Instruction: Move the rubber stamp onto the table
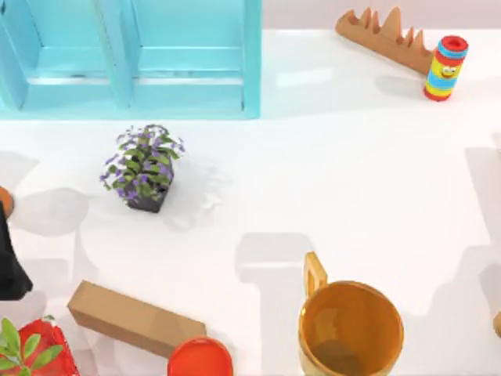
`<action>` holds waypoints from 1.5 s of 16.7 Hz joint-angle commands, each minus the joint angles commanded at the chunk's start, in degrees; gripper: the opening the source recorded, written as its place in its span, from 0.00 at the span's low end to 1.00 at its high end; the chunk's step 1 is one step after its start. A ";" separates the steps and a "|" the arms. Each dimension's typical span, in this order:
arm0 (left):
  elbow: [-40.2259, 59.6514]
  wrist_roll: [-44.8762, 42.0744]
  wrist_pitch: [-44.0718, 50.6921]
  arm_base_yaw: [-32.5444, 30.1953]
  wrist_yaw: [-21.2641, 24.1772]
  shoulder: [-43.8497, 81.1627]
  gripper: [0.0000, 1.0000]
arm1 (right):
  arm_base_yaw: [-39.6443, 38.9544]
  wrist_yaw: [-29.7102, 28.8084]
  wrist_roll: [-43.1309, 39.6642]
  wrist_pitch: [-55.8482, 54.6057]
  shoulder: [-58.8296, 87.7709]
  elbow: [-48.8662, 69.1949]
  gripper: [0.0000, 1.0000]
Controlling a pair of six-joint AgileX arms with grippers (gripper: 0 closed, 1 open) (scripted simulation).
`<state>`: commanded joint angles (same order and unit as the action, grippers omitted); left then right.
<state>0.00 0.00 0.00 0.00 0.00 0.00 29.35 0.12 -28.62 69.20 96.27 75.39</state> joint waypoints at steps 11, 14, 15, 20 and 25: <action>0.00 0.00 0.00 0.00 0.00 0.00 1.00 | -0.30 -0.01 0.36 -12.79 3.57 -9.22 1.00; 0.00 0.00 0.00 0.00 0.00 0.00 1.00 | -0.25 -0.01 0.35 -19.22 5.69 -13.58 1.00; 0.00 0.00 0.00 0.00 0.00 0.00 1.00 | -0.24 -0.01 0.35 -20.82 6.26 -14.61 1.00; 0.00 0.00 0.00 0.00 0.00 0.00 1.00 | -0.24 -0.02 0.35 -22.72 6.95 -15.76 1.00; 0.00 0.00 0.00 0.00 0.00 0.00 1.00 | -0.24 -0.02 0.35 -22.72 6.95 -15.76 0.70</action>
<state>0.00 0.00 0.00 0.00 0.00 0.00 29.11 0.10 -28.27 46.48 103.23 59.63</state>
